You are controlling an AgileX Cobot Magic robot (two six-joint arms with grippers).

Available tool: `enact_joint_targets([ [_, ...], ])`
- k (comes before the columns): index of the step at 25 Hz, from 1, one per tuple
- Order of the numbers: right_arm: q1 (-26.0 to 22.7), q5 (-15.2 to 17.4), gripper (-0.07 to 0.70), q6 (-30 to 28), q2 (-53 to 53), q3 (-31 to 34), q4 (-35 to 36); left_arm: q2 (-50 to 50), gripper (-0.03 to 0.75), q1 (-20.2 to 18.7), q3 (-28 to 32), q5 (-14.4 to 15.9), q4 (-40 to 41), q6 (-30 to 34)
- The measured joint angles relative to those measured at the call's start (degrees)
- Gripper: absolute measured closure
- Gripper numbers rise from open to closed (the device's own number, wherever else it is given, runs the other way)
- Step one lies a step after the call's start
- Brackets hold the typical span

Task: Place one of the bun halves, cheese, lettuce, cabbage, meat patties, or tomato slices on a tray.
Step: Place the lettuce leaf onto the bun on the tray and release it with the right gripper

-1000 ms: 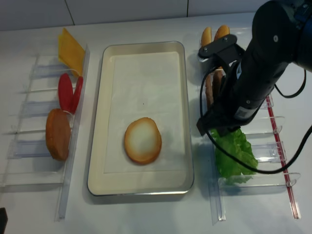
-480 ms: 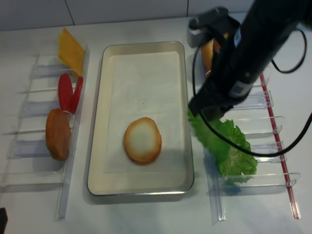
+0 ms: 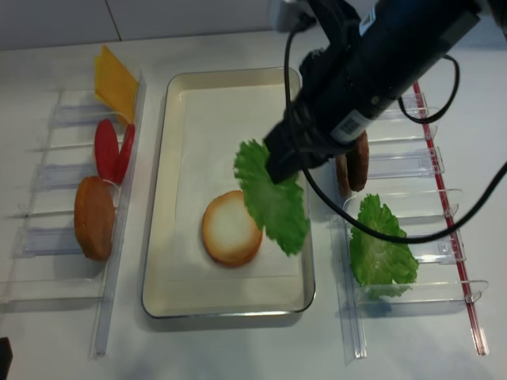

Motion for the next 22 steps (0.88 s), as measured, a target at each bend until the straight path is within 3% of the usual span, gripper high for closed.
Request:
enact_joint_targets([
  [5, 2.56, -4.27, 0.582, -0.38, 3.25, 0.0, 3.27, 0.0, 0.278, 0.0, 0.0, 0.0, 0.0, 0.0],
  [10, 8.12, -10.95, 0.582, -0.38, 8.0, 0.0, 5.05, 0.0, 0.278, 0.0, 0.0, 0.0, 0.0, 0.0],
  [22, 12.03, -19.58, 0.582, -2.94, 16.18, -0.11, 9.89, 0.0, 0.278, 0.0, 0.0, 0.0, 0.0, 0.0],
])
